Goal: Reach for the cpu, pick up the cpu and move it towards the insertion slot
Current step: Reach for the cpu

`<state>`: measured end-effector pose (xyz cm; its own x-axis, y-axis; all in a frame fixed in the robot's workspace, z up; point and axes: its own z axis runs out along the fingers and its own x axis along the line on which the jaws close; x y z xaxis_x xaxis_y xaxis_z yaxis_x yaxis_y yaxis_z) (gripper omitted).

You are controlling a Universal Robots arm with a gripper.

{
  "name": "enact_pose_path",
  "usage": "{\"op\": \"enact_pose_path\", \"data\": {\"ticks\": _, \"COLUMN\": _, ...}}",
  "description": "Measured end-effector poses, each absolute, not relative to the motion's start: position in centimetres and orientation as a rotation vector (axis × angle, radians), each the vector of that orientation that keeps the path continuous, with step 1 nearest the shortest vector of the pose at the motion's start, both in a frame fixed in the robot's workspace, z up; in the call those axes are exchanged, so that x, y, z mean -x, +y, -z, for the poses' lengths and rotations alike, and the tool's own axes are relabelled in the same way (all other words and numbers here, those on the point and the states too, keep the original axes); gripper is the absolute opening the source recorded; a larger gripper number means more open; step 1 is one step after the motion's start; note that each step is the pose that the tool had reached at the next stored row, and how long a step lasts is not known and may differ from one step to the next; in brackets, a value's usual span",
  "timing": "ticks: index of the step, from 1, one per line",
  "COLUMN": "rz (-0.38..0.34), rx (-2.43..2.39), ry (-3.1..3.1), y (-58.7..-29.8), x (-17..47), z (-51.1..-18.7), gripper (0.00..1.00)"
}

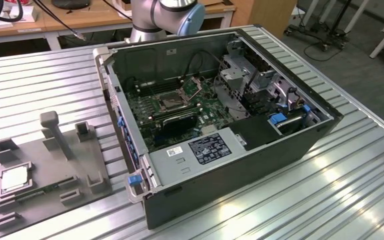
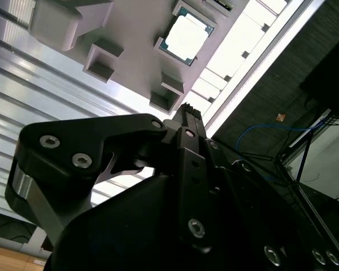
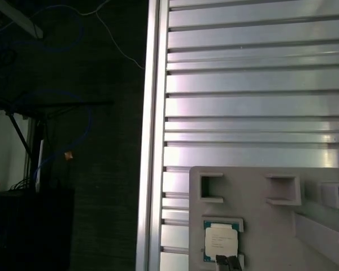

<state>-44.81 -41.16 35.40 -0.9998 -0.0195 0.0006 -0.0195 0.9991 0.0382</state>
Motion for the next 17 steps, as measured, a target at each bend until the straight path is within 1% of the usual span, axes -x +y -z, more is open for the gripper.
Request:
{"op": "enact_pose_path", "data": {"ticks": 11, "rz": 0.06, "rx": -0.031, "ry": -3.14, "y": -41.16, "x": 44.81, "z": -35.4, "gripper": 0.11}}
{"op": "enact_pose_path", "data": {"ticks": 12, "rz": 0.06, "rx": -0.031, "ry": -3.14, "y": -41.16, "x": 44.81, "z": -35.4, "gripper": 0.17}}
{"op": "enact_pose_path", "data": {"ticks": 13, "rz": 0.06, "rx": -0.031, "ry": -3.14, "y": -41.16, "x": 44.81, "z": -35.4, "gripper": 0.17}}
{"op": "enact_pose_path", "data": {"ticks": 14, "rz": 0.06, "rx": -0.031, "ry": -3.14, "y": -41.16, "x": 44.81, "z": -35.4, "gripper": 0.29}}
{"op": "enact_pose_path", "data": {"ticks": 15, "rz": 0.06, "rx": -0.031, "ry": -3.14, "y": -41.16, "x": 44.81, "z": -35.4, "gripper": 0.29}}
{"op": "enact_pose_path", "data": {"ticks": 17, "rz": 0.06, "rx": -0.032, "ry": -3.14, "y": -41.16, "x": 44.81, "z": -35.4, "gripper": 0.41}}
